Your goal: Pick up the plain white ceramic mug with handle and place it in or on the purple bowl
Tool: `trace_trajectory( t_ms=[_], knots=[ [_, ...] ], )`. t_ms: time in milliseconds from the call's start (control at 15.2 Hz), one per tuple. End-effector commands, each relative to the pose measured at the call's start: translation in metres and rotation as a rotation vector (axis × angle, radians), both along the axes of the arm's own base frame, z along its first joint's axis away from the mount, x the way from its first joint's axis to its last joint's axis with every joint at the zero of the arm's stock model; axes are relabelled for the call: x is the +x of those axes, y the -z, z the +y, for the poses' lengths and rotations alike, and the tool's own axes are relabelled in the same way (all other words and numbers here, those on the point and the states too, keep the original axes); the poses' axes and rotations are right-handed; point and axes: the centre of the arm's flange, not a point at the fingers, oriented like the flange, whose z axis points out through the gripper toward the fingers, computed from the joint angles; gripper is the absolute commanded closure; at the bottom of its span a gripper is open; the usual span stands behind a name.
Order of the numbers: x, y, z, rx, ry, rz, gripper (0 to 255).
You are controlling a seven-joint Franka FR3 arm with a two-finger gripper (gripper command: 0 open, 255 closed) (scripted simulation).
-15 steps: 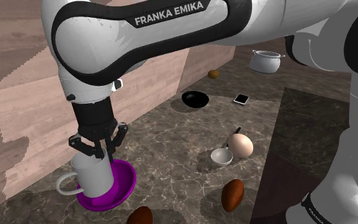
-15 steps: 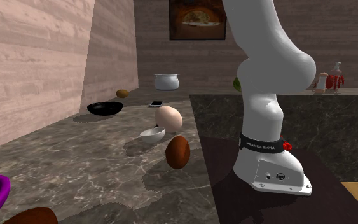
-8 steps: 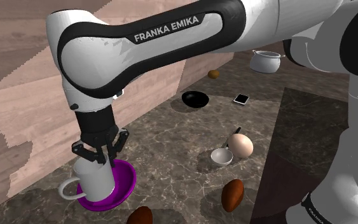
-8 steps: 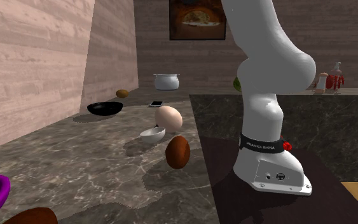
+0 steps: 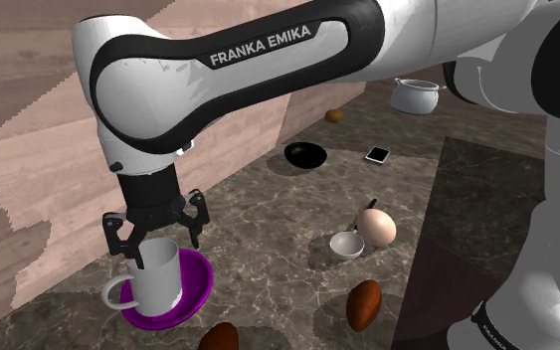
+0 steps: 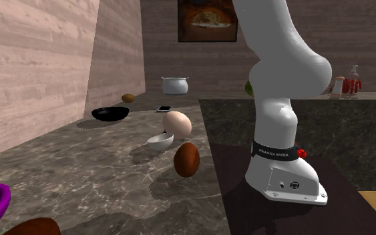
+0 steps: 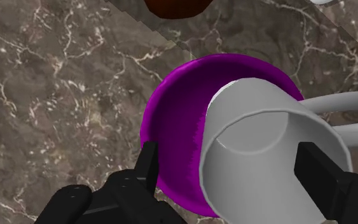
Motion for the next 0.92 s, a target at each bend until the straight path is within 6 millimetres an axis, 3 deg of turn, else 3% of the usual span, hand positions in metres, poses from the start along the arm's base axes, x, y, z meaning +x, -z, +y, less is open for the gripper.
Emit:
trace_trajectory(
  t_ms=[0,66,330,858],
  knots=[
    [0.000,0.000,0.000,0.000,0.000,0.000,0],
    [0.000,0.000,0.000,0.000,0.000,0.000,0],
    [0.009,-0.049,-0.002,0.000,0.000,0.000,0],
    [0.009,-0.049,-0.002,0.000,0.000,0.000,0]
  ],
)
